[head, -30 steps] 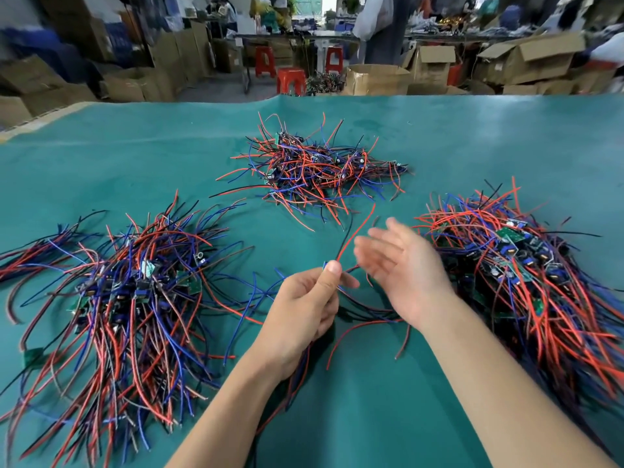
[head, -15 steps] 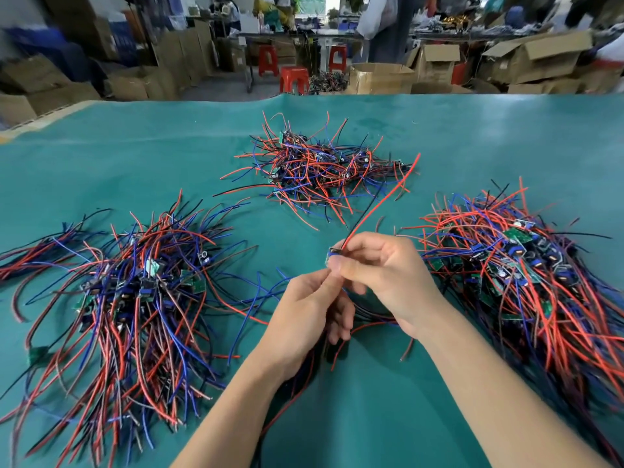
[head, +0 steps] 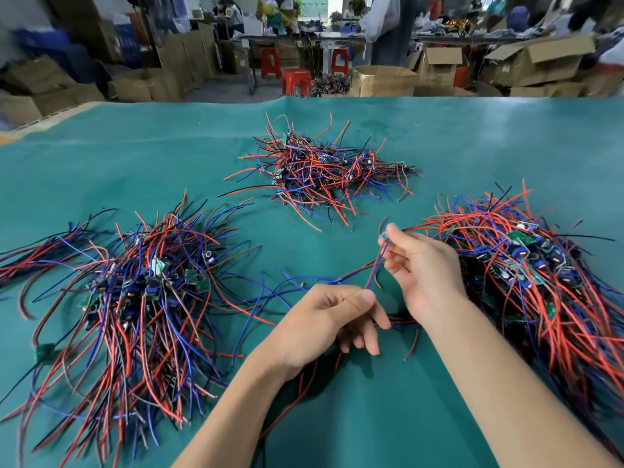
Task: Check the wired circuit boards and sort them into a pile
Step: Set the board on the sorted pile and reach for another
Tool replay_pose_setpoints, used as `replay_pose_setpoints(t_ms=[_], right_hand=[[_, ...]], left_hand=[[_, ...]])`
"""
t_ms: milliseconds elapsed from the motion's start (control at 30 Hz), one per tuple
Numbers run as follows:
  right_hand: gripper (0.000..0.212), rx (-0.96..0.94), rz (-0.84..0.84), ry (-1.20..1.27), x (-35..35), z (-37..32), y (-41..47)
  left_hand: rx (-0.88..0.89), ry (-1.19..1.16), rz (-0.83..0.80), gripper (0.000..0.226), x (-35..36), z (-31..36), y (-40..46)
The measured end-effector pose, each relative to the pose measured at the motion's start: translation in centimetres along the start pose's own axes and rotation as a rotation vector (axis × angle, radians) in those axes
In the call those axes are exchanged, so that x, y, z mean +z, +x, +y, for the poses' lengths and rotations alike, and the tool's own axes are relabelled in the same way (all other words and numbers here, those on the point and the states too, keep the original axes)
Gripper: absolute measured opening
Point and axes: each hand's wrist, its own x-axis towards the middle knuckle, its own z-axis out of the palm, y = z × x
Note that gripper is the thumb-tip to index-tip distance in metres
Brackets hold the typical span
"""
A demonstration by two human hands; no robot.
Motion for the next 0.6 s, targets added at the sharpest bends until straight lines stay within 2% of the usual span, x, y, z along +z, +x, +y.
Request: replay_pose_setpoints(t_ms=[167, 267, 367, 467, 533, 600], right_hand=[[0.022, -0.217, 0.014, -0.023, 0.0, -2.0, -0.4], [0.012, -0.467, -0.11, -0.103, 1.4, -4.0, -2.6], [0.003, -0.607, -0.283, -0.151, 4.3, -5.6, -5.4], [0.006, -0.579, -0.467, -0.204, 8.5, -5.7, -7.8], [0.013, -0.563, -0.545, -0.335, 12.0, -4.6, -8.8], [0.026, -0.523, -0.6, -0.452, 15.9, -3.3, -9.3]], left_hand=[[0.007, 0.016, -0.025, 0.042, -0.1, 0.3, -0.2], [0.018, 0.017, 0.042, 0.046, -0.1, 0.3, 0.0], [0.032, 0.0, 0.123, 0.047, 0.0, 0.1, 0.1], [0.024, 0.003, 0.169, 0.035, 0.4, 0.1, 0.3], [0.008, 0.04, 0.231, 0.021, 0.5, 0.2, 0.1], [0.0, 0.094, 0.252, 0.022, 0.3, 0.1, -0.5]])
